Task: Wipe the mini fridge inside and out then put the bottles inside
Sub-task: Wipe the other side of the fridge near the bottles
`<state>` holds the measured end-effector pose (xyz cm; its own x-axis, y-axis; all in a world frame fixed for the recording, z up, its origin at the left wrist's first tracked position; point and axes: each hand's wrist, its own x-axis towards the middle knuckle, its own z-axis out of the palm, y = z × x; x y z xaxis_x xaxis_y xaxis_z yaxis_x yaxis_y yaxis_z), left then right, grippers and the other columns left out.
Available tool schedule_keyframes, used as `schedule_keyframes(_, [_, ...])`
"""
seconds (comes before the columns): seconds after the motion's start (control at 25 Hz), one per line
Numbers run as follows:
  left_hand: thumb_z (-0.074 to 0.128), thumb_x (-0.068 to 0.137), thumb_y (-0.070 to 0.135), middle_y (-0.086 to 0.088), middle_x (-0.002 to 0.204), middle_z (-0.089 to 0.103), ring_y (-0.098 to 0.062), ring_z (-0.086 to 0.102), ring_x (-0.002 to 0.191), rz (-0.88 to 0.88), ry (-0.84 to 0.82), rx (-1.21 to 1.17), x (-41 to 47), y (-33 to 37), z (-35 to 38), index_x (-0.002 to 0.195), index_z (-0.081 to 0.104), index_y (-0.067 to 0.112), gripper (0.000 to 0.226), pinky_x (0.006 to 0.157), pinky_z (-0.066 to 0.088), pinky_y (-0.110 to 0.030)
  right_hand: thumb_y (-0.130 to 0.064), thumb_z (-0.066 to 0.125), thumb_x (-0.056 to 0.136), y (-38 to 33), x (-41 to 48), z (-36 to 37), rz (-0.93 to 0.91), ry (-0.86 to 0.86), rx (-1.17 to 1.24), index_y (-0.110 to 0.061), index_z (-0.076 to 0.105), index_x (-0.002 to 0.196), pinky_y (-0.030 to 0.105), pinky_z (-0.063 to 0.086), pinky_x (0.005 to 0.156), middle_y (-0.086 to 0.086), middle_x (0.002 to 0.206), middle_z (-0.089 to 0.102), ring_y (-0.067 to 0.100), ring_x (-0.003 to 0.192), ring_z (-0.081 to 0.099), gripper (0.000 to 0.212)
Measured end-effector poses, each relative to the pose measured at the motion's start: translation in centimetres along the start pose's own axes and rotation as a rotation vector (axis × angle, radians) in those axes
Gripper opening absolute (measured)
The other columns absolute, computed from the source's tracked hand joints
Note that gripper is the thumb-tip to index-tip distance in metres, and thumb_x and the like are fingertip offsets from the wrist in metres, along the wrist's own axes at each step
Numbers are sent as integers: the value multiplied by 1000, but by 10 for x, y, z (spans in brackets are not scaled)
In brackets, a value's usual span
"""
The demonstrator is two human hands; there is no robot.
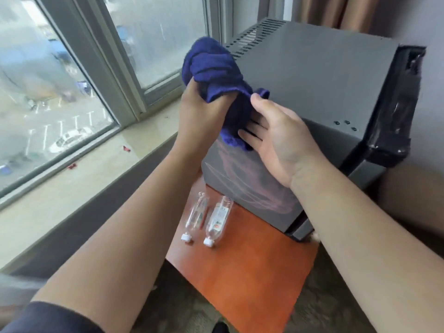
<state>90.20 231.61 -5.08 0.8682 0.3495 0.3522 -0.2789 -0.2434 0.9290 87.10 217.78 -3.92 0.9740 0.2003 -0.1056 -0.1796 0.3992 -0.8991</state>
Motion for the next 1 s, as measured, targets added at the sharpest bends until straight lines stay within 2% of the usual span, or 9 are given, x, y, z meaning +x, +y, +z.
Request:
schedule_keyframes(0.16, [76,82,28,3,119,71,-8,68,111,28,-55,56,6,-27,0,110,61,37,34,95,55,-30,-31,60,104,23,11,-2,74,79,-196,-12,73,118,42,57,101,7,118,78,27,113,73,28])
schedule_keyframes(0.24, [76,83,27,-7,124,67,-16,66,116,14,-49,93,-6,-71,1,122,61,22,42,98,54,-36,-35,63,102,51,12,-11,177,106,-216,-11,73,117,42,56,102,7,119,77,29,113,73,31])
schedule_keyframes(0.36, [71,83,31,-10,114,70,-17,68,102,-152,-136,115,-25,-149,-8,117,61,11,41,91,55,-51,-36,64,101,107,17,-14,332,160,-125,-19,73,105,39,53,107,2,112,73,29,116,69,19])
schedule_keyframes(0.44, [69,81,31,-4,102,71,-13,66,89,-233,-220,131,-35,-186,-15,105,62,17,28,85,58,-47,-33,65,101,146,30,-11,414,230,-44,-21,71,104,39,50,111,1,107,72,28,118,69,14])
schedule_keyframes(0.56, [74,82,26,10,89,70,-5,65,80,-294,-318,79,-40,-230,-22,87,61,40,19,74,57,-28,-31,66,101,201,56,-2,447,380,92,-16,70,116,37,49,112,-2,107,74,15,106,72,21])
schedule_keyframes(0.72, [64,88,10,-1,90,69,-24,67,86,-237,-604,135,-26,-288,-43,90,64,27,17,77,57,-48,-38,71,96,254,87,23,478,521,170,-14,72,113,35,55,102,0,103,79,17,101,75,29])
schedule_keyframes(0.84, [58,80,9,-5,84,69,-22,66,79,-302,-800,147,-11,-296,-64,84,64,18,12,72,58,-44,-24,74,95,276,108,32,403,700,197,0,70,124,31,61,80,17,116,77,23,96,76,37])
schedule_keyframes(0.92, [60,82,5,-7,81,71,-19,67,76,-564,-716,13,2,-300,-74,81,69,9,10,69,59,-39,-5,75,92,284,116,29,368,830,268,5,70,121,25,59,62,19,109,77,22,80,75,32])
schedule_keyframes(1.0, [67,81,13,-18,95,75,-33,73,91,-829,-511,-125,12,-312,-75,92,71,6,13,80,60,-48,5,76,86,294,121,28,358,929,321,6,71,116,23,60,60,18,102,77,20,74,75,30])
